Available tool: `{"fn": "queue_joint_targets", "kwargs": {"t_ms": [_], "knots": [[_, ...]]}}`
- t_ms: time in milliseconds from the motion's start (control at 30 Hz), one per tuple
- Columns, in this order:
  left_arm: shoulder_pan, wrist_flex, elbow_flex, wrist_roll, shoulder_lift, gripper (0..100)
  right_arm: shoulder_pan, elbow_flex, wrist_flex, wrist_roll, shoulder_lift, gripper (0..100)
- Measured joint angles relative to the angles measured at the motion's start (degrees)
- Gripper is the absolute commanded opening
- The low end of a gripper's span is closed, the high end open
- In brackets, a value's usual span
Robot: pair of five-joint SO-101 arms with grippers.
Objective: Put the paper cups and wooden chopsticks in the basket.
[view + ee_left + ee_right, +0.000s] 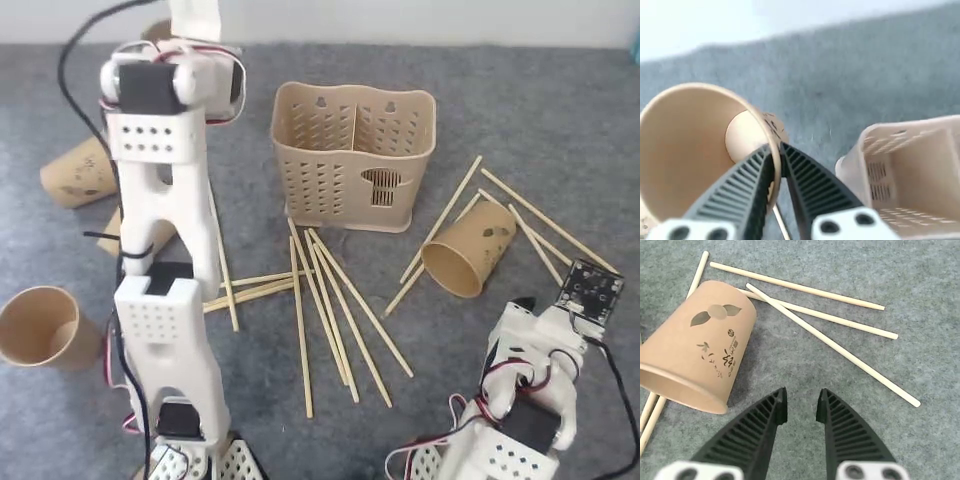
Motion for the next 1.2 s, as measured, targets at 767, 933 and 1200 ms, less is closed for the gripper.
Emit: {"fn": "queue_joint_targets", "kwargs": {"t_ms": [767,933,1200], "knots": [[16.9,-3.5,30.3,5.2,-35.0,1,-0.4,0.0,0.0,0.3,0.0,11.1],[19.8,-4.7,30.3,5.2,-35.1,1,-0.4,0.0,0.0,0.3,0.0,11.1],[21.1,-8.7,30.3,4.9,-27.6,1,-0.4,0.0,0.0,0.3,0.0,11.1]]}}
